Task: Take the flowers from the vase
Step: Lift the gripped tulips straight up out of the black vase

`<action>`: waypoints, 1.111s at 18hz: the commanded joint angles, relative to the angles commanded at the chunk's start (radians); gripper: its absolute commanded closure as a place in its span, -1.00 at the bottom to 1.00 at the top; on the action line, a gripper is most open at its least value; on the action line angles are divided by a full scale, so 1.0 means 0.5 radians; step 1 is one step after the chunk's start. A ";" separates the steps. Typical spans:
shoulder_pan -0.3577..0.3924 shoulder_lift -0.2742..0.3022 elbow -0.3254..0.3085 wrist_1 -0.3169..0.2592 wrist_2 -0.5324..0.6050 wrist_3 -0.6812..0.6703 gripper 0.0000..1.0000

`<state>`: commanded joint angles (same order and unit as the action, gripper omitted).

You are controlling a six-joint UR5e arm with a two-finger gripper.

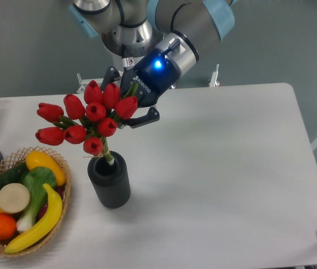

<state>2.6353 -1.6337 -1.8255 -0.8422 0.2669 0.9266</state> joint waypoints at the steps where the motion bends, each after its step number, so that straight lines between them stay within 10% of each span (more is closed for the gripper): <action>1: 0.003 0.000 0.009 0.000 0.000 -0.021 0.27; 20: 0.236 -0.021 0.114 0.006 -0.150 -0.123 0.27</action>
<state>2.7533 -1.6444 -1.7687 -0.8391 0.1918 0.8651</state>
